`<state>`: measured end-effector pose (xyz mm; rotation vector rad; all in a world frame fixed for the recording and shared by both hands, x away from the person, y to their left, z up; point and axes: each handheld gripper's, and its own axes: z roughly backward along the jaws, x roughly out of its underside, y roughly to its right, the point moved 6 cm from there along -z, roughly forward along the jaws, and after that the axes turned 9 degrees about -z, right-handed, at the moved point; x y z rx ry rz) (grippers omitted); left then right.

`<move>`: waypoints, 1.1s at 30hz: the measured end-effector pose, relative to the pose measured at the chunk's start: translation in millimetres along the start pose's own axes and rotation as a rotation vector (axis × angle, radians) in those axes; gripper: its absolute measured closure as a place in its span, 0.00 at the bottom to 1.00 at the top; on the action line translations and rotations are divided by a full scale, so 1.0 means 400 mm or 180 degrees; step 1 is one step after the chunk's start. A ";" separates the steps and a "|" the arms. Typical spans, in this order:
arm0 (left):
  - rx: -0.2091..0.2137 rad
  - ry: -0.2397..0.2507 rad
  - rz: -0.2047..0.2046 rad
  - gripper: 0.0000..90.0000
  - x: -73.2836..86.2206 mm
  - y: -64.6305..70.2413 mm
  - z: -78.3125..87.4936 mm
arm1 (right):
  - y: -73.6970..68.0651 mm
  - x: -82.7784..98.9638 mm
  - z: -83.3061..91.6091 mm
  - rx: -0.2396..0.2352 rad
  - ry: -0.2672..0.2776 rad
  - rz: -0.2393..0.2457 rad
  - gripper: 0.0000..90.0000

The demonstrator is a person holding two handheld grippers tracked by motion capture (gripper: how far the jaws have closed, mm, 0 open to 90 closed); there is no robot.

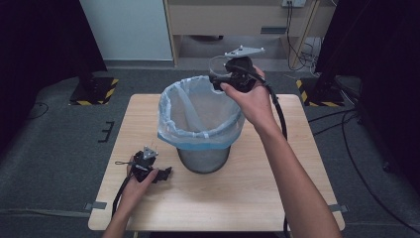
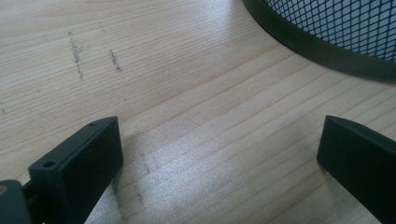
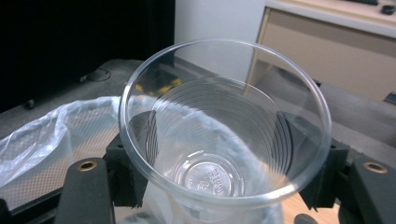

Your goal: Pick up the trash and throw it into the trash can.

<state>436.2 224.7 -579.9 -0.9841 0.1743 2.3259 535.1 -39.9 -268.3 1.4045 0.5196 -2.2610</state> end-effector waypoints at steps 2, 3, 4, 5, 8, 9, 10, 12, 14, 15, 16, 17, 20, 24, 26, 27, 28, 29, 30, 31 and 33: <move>0.0000 0.0000 0.0000 0.00 0.000 0.000 0.000 | -0.007 0.007 -0.008 -0.0043 -0.0058 0.0002 0.34; 0.0000 0.0001 0.0000 0.00 0.000 0.000 0.000 | -0.009 0.008 -0.010 -0.0057 -0.0070 0.0000 0.34; 0.0000 0.0001 0.0000 0.00 0.000 0.000 0.000 | -0.010 0.010 -0.013 -0.0071 -0.0085 -0.0006 0.34; 0.0000 0.0000 0.0000 0.00 0.000 0.000 0.000 | -0.011 0.012 -0.015 -0.0069 -0.0109 0.0008 0.34; 0.0000 0.0001 0.0000 0.00 0.000 0.000 0.000 | -0.014 0.018 -0.019 -0.0087 -0.0139 0.0028 0.34; 0.0000 0.0001 0.0000 0.00 0.000 0.000 0.000 | -0.014 0.027 -0.024 -0.0101 -0.0168 0.0035 0.33; 0.0000 0.0001 0.0000 0.00 0.000 0.000 0.000 | -0.014 0.031 -0.025 -0.0102 -0.0179 0.0010 0.34; 0.0000 0.0001 0.0000 0.00 0.000 0.000 0.000 | -0.010 0.034 -0.026 -0.0115 -0.0168 -0.0020 0.34; 0.0000 0.0001 0.0000 0.00 0.000 0.000 0.000 | -0.003 0.040 -0.030 -0.0101 -0.0178 -0.0031 0.34; 0.0000 0.0001 0.0000 0.00 0.000 0.000 0.000 | -0.001 0.042 -0.031 -0.0094 -0.0189 -0.0033 0.34; 0.0000 0.0000 -0.0001 0.00 0.000 0.000 0.000 | 0.000 0.045 -0.033 -0.0090 -0.0191 -0.0026 0.34; 0.0000 0.0001 0.0000 0.00 0.000 0.000 0.000 | 0.000 0.047 -0.033 -0.0093 -0.0193 -0.0026 0.34; 0.0000 0.0001 0.0000 0.00 0.000 0.000 0.000 | -0.002 0.050 -0.035 -0.0103 -0.0201 -0.0030 0.34; 0.0000 0.0001 -0.0001 0.00 0.000 0.000 0.000 | -0.007 0.051 -0.037 -0.0118 -0.0201 -0.0023 0.34; 0.0000 0.0001 -0.0001 0.00 0.000 0.000 0.000 | -0.008 0.052 -0.038 -0.0118 -0.0207 -0.0007 0.33; 0.0000 0.0001 -0.0002 0.00 0.000 0.000 0.000 | -0.011 0.055 -0.040 -0.0116 -0.0232 0.0010 0.33; 0.0000 0.0001 -0.0001 0.00 0.000 0.000 0.000 | -0.012 0.056 -0.041 -0.0120 -0.0239 0.0015 0.33; 0.0001 0.0001 -0.0001 0.00 0.000 0.000 0.000 | -0.013 0.057 -0.042 -0.0123 -0.0245 0.0025 0.33; 0.0001 0.0001 -0.0001 0.00 0.000 0.000 0.000 | -0.015 0.057 -0.043 -0.0134 -0.0253 0.0034 0.33; 0.0001 0.0001 -0.0001 0.00 0.000 0.000 0.000 | -0.016 0.057 -0.043 -0.0139 -0.0258 0.0034 0.33; 0.0001 0.0001 -0.0001 0.00 0.000 0.000 0.000 | -0.019 0.057 -0.043 -0.0151 -0.0261 0.0031 0.33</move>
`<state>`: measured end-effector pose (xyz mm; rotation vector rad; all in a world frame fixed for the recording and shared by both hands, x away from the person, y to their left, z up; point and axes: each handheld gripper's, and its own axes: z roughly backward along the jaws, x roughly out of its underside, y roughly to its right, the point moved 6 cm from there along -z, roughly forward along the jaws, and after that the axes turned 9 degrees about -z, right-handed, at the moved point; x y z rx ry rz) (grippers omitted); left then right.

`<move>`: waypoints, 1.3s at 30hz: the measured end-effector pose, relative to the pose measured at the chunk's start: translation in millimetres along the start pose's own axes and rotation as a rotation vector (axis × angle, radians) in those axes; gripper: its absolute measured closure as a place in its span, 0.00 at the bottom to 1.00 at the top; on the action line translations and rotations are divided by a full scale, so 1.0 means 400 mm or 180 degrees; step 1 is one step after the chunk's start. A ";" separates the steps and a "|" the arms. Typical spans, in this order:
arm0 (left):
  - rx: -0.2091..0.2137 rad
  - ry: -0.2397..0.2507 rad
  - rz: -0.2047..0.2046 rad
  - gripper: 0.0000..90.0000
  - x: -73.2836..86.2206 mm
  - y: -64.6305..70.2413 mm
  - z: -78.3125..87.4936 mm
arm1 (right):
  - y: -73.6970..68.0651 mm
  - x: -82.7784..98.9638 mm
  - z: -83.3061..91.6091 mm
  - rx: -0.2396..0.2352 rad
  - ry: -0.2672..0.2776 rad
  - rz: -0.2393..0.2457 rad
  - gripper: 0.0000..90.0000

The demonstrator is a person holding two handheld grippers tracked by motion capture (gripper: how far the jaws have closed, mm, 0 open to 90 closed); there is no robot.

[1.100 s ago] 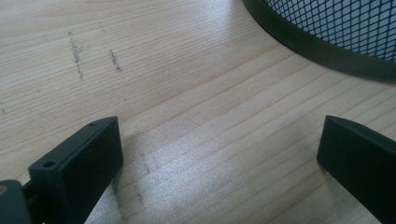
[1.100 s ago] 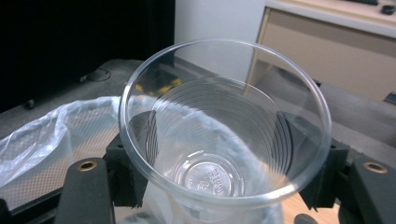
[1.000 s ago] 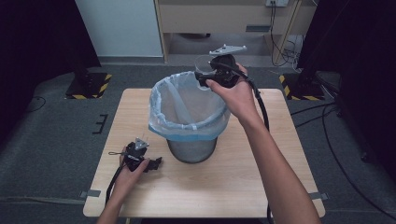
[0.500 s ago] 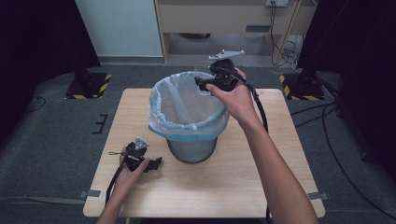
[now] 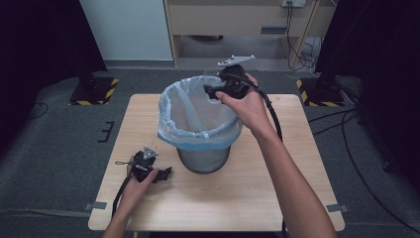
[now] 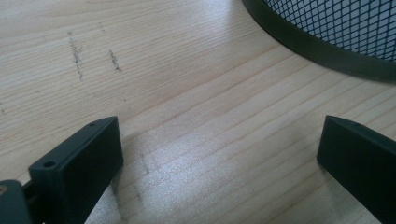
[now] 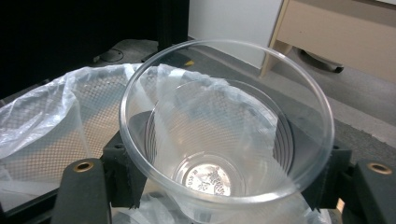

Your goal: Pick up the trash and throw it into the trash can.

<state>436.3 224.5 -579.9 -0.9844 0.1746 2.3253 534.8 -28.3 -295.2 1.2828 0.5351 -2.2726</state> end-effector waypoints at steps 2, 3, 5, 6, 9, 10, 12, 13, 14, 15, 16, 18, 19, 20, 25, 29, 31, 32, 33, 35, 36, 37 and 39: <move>0.0000 0.0000 0.0000 0.00 0.000 0.000 0.000 | -0.001 0.003 -0.002 -0.0013 -0.0026 0.0008 0.31; 0.0000 0.0000 0.0000 0.00 0.000 0.000 0.000 | -0.003 0.005 -0.003 -0.0025 -0.0051 -0.0001 0.29; 0.0000 0.0000 0.0000 0.00 0.000 0.000 0.000 | -0.004 0.007 -0.004 -0.0027 -0.0074 -0.0004 0.23; 0.0000 0.0000 0.0000 0.00 0.000 0.000 0.000 | -0.004 0.008 -0.004 -0.0025 -0.0075 -0.0015 0.19; 0.0000 0.0000 0.0001 0.00 0.000 0.000 0.000 | -0.004 0.009 -0.003 -0.0033 -0.0065 -0.0038 0.13; 0.0000 0.0001 0.0000 0.00 0.000 0.000 0.000 | -0.003 0.008 -0.002 -0.0034 -0.0052 -0.0049 0.12; 0.0001 0.0000 0.0001 0.00 0.000 0.000 0.000 | -0.001 0.008 0.000 -0.0055 -0.0031 -0.0090 0.09; 0.0000 0.0001 0.0000 0.00 0.000 0.000 0.000 | 0.000 0.009 0.000 -0.0051 -0.0029 -0.0089 0.08; 0.0001 0.0001 0.0000 0.00 0.000 0.000 0.000 | 0.001 0.009 0.001 -0.0042 -0.0029 -0.0086 0.07; 0.0001 0.0001 0.0000 0.00 0.000 0.000 0.000 | 0.001 0.009 0.001 -0.0042 -0.0029 -0.0086 0.07; 0.0001 0.0001 0.0000 0.00 0.000 0.000 0.000 | 0.004 0.008 0.002 -0.0029 -0.0006 -0.0086 0.06; 0.0000 0.0001 0.0000 0.00 0.000 0.000 0.000 | 0.009 0.007 0.004 -0.0006 0.0014 -0.0105 0.06; 0.0001 0.0001 0.0000 0.00 0.000 0.000 0.000 | 0.012 0.006 0.006 0.0006 0.0021 -0.0105 0.06; 0.0001 -0.0001 -0.0001 0.00 0.000 0.000 0.000 | 0.015 0.005 0.007 0.0017 0.0032 -0.0119 0.05; 0.0001 0.0000 -0.0001 0.00 0.000 0.000 0.000 | 0.035 0.003 0.015 0.0068 0.0070 -0.0180 0.05; 0.0002 0.0001 -0.0001 0.00 0.000 0.000 0.000 | 0.058 0.002 0.025 0.0113 0.0101 -0.0242 0.05; 0.0002 0.0000 -0.0002 0.00 0.000 0.000 0.000 | 0.064 0.002 0.027 0.0120 0.0111 -0.0254 0.05; 0.0002 0.0000 -0.0001 0.00 0.000 0.000 0.000 | 0.072 0.003 0.031 0.0131 0.0117 -0.0272 0.05; 0.0002 0.0000 -0.0001 0.00 0.000 0.000 0.000 | 0.076 0.003 0.033 0.0139 0.0122 -0.0273 0.05; 0.0003 0.0000 -0.0002 0.00 0.000 0.000 0.000 | 0.085 0.003 0.037 0.0160 0.0124 -0.0300 0.05; 0.0003 0.0000 -0.0002 0.00 0.000 0.000 0.000 | 0.090 0.004 0.039 0.0171 0.0127 -0.0307 0.05; 0.0003 0.0000 -0.0002 0.00 0.000 0.000 0.000 | 0.090 0.004 0.039 0.0171 0.0127 -0.0307 0.05; 0.0004 0.0000 -0.0004 0.00 0.000 0.000 0.000 | 0.106 0.004 0.045 0.0203 0.0147 -0.0351 0.04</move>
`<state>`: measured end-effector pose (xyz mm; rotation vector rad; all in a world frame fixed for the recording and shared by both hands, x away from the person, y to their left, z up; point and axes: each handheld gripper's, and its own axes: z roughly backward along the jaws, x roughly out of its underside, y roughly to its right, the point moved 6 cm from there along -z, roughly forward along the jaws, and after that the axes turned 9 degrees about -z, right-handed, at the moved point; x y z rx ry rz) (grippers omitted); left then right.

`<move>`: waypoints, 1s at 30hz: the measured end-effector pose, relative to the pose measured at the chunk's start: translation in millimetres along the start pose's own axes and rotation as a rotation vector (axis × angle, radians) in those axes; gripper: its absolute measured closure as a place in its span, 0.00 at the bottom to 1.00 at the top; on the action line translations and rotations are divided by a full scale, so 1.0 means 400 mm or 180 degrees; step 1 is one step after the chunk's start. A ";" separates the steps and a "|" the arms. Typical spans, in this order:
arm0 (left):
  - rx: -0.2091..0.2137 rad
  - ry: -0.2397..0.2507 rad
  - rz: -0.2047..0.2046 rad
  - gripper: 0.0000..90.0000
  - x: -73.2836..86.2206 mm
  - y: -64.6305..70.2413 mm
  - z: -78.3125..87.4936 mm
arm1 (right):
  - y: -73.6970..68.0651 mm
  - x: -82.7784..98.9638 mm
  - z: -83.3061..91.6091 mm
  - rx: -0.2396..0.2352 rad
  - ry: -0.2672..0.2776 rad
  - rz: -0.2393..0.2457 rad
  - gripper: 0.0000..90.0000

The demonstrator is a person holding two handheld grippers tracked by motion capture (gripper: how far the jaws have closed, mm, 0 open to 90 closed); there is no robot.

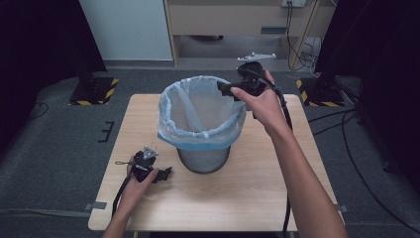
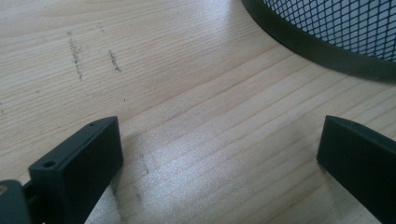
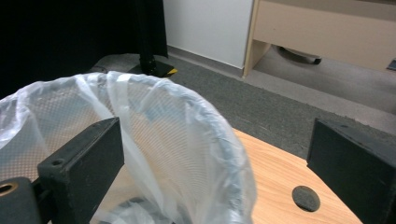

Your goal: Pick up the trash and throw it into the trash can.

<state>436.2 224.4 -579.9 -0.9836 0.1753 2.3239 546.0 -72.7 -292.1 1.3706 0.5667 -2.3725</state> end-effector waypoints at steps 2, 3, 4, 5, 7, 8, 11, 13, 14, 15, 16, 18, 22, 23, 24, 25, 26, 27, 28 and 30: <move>0.0000 0.0001 0.0001 0.00 0.000 0.000 0.000 | 0.011 -0.001 0.004 0.0022 0.0010 -0.0026 0.04; 0.0001 0.0001 0.0000 0.00 0.000 0.000 0.000 | 0.018 -0.002 0.006 0.0031 0.0026 -0.0024 0.04; 0.0001 0.0001 0.0000 0.00 0.000 0.000 0.000 | 0.018 -0.002 0.006 0.0031 0.0026 -0.0024 0.04; 0.0000 0.0001 0.0000 0.00 0.000 0.000 0.000 | 0.030 -0.002 0.011 0.0054 0.0039 -0.0053 0.04; 0.0001 0.0001 0.0000 0.00 0.000 0.000 0.000 | 0.043 -0.002 0.016 0.0081 0.0052 -0.0082 0.04; 0.0001 0.0002 0.0000 0.00 0.000 0.000 0.000 | 0.052 -0.002 0.018 0.0098 0.0058 -0.0093 0.04; 0.0002 -0.0003 -0.0002 0.00 0.000 0.000 0.000 | 0.080 0.002 0.025 0.0164 0.0079 -0.0147 0.04; 0.0003 -0.0003 -0.0003 0.00 0.000 0.000 0.000 | 0.091 0.003 0.027 0.0193 0.0085 -0.0162 0.03; 0.0003 -0.0004 -0.0004 0.00 0.000 0.000 0.000 | 0.113 0.009 0.032 0.0262 0.0076 -0.0168 0.03; 0.0003 -0.0004 -0.0004 0.00 0.000 0.000 0.000 | 0.125 0.011 0.034 0.0288 0.0084 -0.0185 0.03; 0.0003 -0.0004 -0.0004 0.00 0.000 0.000 0.000 | 0.137 0.014 0.037 0.0304 0.0110 -0.0222 0.04; 0.0005 -0.0004 -0.0004 0.00 0.000 0.000 0.000 | 0.161 0.020 0.040 0.0337 0.0126 -0.0279 0.03; 0.0004 -0.0004 -0.0005 0.00 0.000 0.000 0.000 | 0.206 0.044 0.039 0.0420 0.0116 -0.0316 0.04; 0.0004 -0.0004 -0.0004 0.00 0.000 0.000 0.000 | 0.216 0.054 0.038 0.0432 0.0117 -0.0321 0.04; 0.0003 -0.0002 -0.0004 0.00 0.000 0.000 0.000 | 0.227 0.065 0.036 0.0439 0.0113 -0.0345 0.04; 0.0004 -0.0003 -0.0005 0.00 0.000 0.000 0.000 | 0.239 0.077 0.033 0.0454 0.0095 -0.0356 0.04; 0.0003 -0.0002 -0.0005 0.00 0.000 0.000 0.000 | 0.250 0.089 0.031 0.0469 0.0077 -0.0362 0.05; 0.0004 -0.0002 -0.0004 0.00 0.000 0.000 0.000 | 0.262 0.102 0.028 0.0484 0.0056 -0.0372 0.04; 0.0004 -0.0002 -0.0004 0.00 0.000 0.001 0.000 | 0.274 0.116 0.024 0.0504 0.0011 -0.0375 0.04; 0.0003 -0.0003 -0.0003 0.00 0.000 0.001 0.000 | 0.299 0.144 0.018 0.0533 -0.0014 -0.0403 0.05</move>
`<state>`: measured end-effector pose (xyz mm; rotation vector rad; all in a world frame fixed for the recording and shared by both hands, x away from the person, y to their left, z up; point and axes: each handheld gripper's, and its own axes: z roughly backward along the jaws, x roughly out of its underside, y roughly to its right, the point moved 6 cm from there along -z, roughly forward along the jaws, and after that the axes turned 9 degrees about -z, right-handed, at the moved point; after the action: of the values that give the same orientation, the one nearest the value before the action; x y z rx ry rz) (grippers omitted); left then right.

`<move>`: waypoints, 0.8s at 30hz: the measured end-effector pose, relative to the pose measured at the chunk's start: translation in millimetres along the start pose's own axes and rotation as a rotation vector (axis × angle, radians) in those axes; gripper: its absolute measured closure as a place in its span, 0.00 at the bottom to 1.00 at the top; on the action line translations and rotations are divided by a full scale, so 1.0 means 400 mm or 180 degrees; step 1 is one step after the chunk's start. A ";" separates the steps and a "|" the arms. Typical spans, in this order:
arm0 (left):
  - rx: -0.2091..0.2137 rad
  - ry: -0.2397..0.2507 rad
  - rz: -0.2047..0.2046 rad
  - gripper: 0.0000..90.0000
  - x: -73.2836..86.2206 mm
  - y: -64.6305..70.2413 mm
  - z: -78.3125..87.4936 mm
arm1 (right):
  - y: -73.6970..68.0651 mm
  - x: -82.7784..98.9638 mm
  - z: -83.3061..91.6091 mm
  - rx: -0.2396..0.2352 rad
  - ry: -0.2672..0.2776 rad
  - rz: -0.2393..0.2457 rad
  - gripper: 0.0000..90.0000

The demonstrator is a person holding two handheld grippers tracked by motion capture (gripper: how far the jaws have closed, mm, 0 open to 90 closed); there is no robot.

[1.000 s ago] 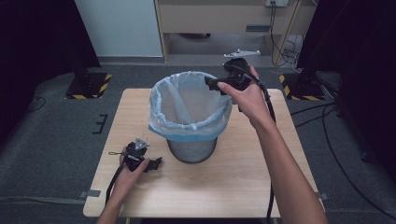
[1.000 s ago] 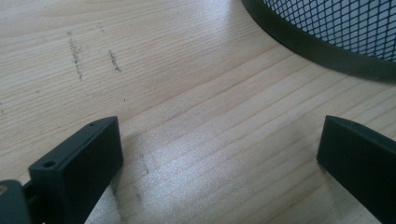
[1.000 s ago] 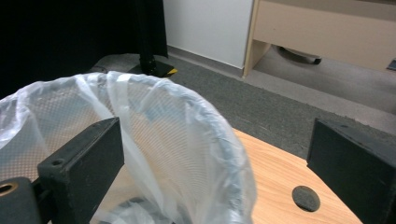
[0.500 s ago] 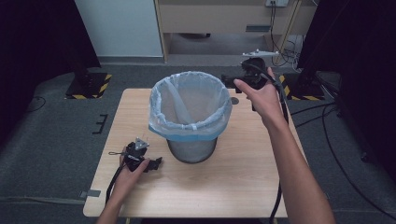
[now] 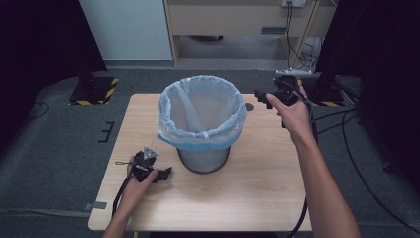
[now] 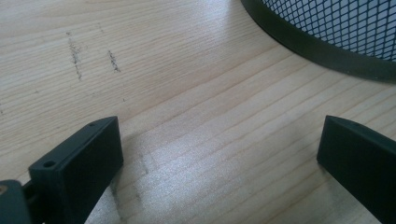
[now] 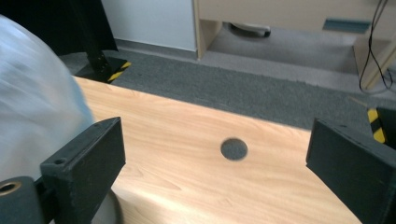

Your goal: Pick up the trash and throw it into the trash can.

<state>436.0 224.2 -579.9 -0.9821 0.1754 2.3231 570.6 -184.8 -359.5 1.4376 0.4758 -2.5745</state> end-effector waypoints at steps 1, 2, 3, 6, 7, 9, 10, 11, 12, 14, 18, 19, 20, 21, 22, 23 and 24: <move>0.0000 0.0000 0.0002 0.00 0.000 0.000 0.000 | 0.014 0.013 -0.006 0.0023 -0.0029 -0.0024 0.05; 0.0000 0.0000 0.0002 0.00 0.000 0.000 0.000 | 0.014 0.013 -0.006 0.0023 -0.0029 -0.0024 0.05; 0.0003 -0.0005 -0.0005 0.00 0.000 0.000 0.000 | 0.042 0.042 -0.019 0.0068 -0.0078 -0.0063 0.05; 0.0004 -0.0004 -0.0007 0.00 0.000 0.000 0.000 | 0.067 0.070 -0.030 0.0109 -0.0133 -0.0100 0.06; 0.0007 -0.0003 -0.0007 0.00 0.000 0.000 0.000 | 0.087 0.097 -0.039 0.0142 -0.0199 -0.0112 0.06; 0.0006 -0.0003 -0.0007 0.00 0.000 0.000 0.000 | 0.104 0.121 -0.048 0.0168 -0.0234 -0.0151 0.06; 0.0006 -0.0003 -0.0007 0.00 0.000 0.000 0.000 | 0.110 0.132 -0.053 0.0171 -0.0245 -0.0177 0.06; 0.0006 -0.0003 -0.0008 0.00 0.000 0.000 0.000 | 0.116 0.144 -0.058 0.0180 -0.0266 -0.0185 0.06; 0.0006 -0.0003 -0.0008 0.00 0.000 0.000 0.000 | 0.120 0.155 -0.063 0.0189 -0.0285 -0.0191 0.06; 0.0006 -0.0003 -0.0009 0.00 0.000 0.000 0.000 | 0.128 0.177 -0.074 0.0201 -0.0320 -0.0221 0.06; 0.0006 -0.0002 -0.0009 0.00 0.000 0.000 0.000 | 0.136 0.214 -0.091 0.0213 -0.0392 -0.0244 0.06; 0.0006 -0.0003 -0.0009 0.00 0.000 0.000 0.000 | 0.136 0.214 -0.091 0.0213 -0.0392 -0.0244 0.06; 0.0006 -0.0002 -0.0009 0.00 0.000 0.000 0.000 | 0.136 0.222 -0.094 0.0214 -0.0407 -0.0254 0.06; 0.0006 -0.0002 -0.0008 0.00 0.000 0.000 0.000 | 0.136 0.229 -0.097 0.0214 -0.0415 -0.0259 0.06; 0.0006 -0.0002 -0.0009 0.00 0.000 0.000 0.000 | 0.135 0.245 -0.103 0.0213 -0.0430 -0.0279 0.07; 0.0006 -0.0003 -0.0011 0.00 0.000 0.001 0.000 | 0.136 0.253 -0.107 0.0218 -0.0453 -0.0263 0.07; 0.0006 -0.0003 -0.0011 0.00 0.000 0.001 0.000 | 0.136 0.263 -0.111 0.0225 -0.0477 -0.0262 0.07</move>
<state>436.1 223.9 -579.9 -0.9798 0.1751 2.3198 566.3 -218.3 -481.3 1.2582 0.4353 -2.7646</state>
